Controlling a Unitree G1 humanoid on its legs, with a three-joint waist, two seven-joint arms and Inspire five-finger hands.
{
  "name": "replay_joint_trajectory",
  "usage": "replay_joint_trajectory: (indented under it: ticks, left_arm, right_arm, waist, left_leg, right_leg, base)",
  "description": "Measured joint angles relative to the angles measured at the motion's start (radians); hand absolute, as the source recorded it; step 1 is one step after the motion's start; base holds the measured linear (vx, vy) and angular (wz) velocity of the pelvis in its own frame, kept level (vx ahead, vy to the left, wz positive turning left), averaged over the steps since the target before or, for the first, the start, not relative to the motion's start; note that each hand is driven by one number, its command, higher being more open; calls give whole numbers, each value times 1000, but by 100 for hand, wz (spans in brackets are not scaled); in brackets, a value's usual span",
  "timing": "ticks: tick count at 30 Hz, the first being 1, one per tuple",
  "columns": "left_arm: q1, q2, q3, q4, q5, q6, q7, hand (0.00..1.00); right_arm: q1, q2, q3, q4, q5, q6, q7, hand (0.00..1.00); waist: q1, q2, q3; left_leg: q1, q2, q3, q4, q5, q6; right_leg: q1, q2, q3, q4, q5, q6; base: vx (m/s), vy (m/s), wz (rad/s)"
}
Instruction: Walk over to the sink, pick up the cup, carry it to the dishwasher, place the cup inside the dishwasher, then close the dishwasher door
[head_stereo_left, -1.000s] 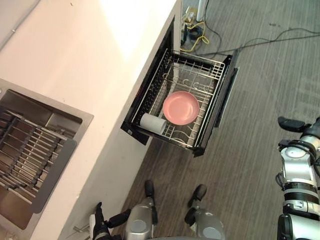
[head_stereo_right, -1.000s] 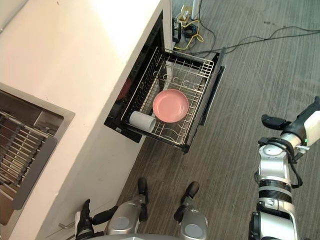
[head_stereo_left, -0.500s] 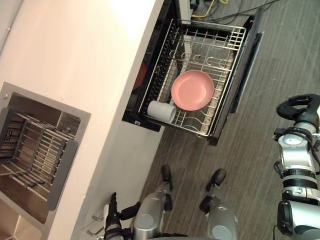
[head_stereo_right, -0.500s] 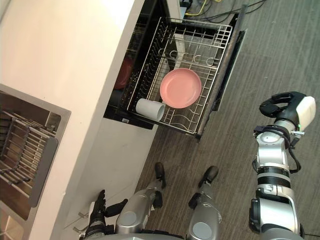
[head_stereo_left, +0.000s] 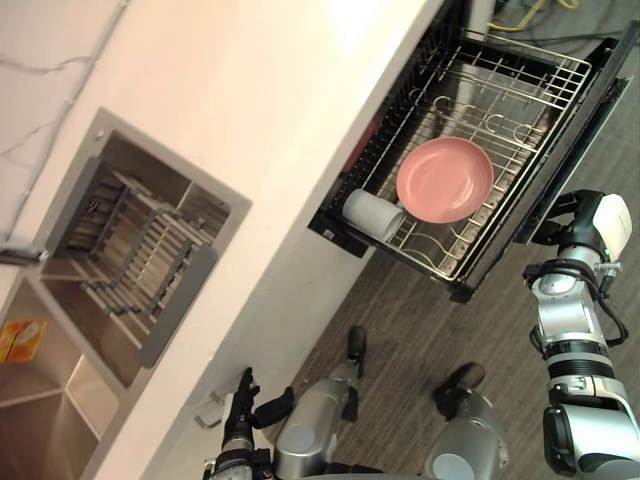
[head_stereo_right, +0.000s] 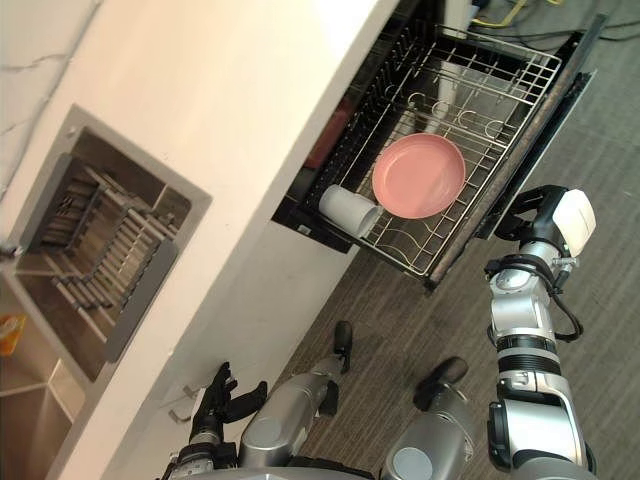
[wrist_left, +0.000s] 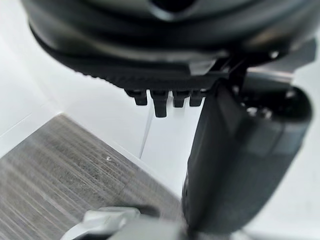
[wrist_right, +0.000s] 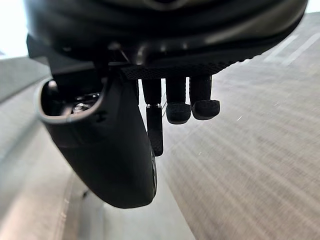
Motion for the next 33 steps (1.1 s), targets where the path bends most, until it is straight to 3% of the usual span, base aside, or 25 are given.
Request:
replay_joint_trajectory:
  ticks: [2, 5, 9, 10, 14, 16, 18, 24, 27, 30, 33]
  left_arm:
    - [2, -22, 0, 32, -27, 15, -35, 100]
    - [16, -23, 15, 111, -38, 51, -74, 100]
    - [44, -22, 21, 156, -28, 73, -104, 100]
    - [44, -21, 21, 156, -24, 77, -109, 100]
    - [43, -7, 21, 152, -12, 85, -132, 100]
    - [44, 4, 33, 151, -10, 90, -143, 100]
    - [44, 17, 49, 146, 11, 103, -159, 100]
    - [44, 40, 61, 127, 10, 120, -198, 100]
    - [44, 40, 92, 124, 9, 128, -219, 100]
    - [44, 68, 159, 126, -3, 155, -300, 100]
    - [40, 90, 201, 129, -13, 178, -349, 100]
  right_arm:
    - [-40, -16, 10, 96, 3, -40, -40, 0]
    - [-94, -45, 71, 193, 3, -91, -15, 0]
    - [-122, -41, 191, 264, -22, -119, 96, 0]
    - [-135, -33, 251, 276, -50, -134, 138, 100]
    - [-177, 44, 327, 317, -94, -164, 219, 100]
    - [-176, 78, 342, 338, -94, -171, 250, 100]
    - [-176, 83, 368, 352, -94, -197, 290, 100]
    - [-175, 72, 380, 352, -93, -263, 338, 100]
    - [-139, 67, 366, 349, -18, -303, 381, 100]
    - [17, 115, 262, 300, 135, -378, 451, 100]
    - [164, 144, 153, 319, 212, -390, 482, 100]
  waist:
    - [22, 45, -25]
    - [49, 82, -55]
    - [81, 88, -65]
    - [88, 86, -70]
    - [124, 68, -94]
    - [136, 38, -106]
    - [143, 1, -116]
    - [154, -37, -129]
    - [164, -67, -131]
    - [170, -133, -143]
    - [161, -178, -158]
  left_leg:
    - [-6, -37, -54, -1, 13, 2]
    - [-5, -54, -98, 0, 19, 5]
    - [13, -59, -131, 0, 20, 5]
    - [14, -60, -144, 0, 23, 4]
    - [14, -49, -157, -1, 26, 0]
    - [14, -39, -163, -1, 28, -3]
    - [11, -25, -166, -1, 31, -7]
    - [11, 9, -167, -1, 39, -20]
    - [11, 29, -167, 0, 38, -30]
    - [9, 50, -166, 1, 26, -44]
    - [12, 51, -173, 11, 9, -48]
  right_leg:
    - [19, -59, -48, 68, -36, 12]
    - [52, -87, -89, 98, -46, 18]
    - [95, -85, -98, 96, -45, 19]
    - [104, -81, -98, 91, -45, 19]
    - [119, -52, -96, 55, -45, 19]
    - [127, -31, -97, 34, -43, 22]
    - [130, -9, -98, 16, -39, 26]
    - [133, 37, -97, -11, -28, 12]
    - [135, 66, -96, -29, -23, 4]
    - [139, 106, -94, -67, -16, -4]
    - [158, 127, -79, -98, -5, -1]
  base:
    - [-82, -67, 82]
    - [-66, -93, 50]
    - [-22, -76, 29]
    - [-31, -69, 24]
    - [-45, -58, 10]
    - [-46, -56, 3]
    - [-57, -59, -3]
    - [-71, -57, -6]
    - [-60, -77, -7]
    - [-18, -73, -8]
    - [14, -58, 5]
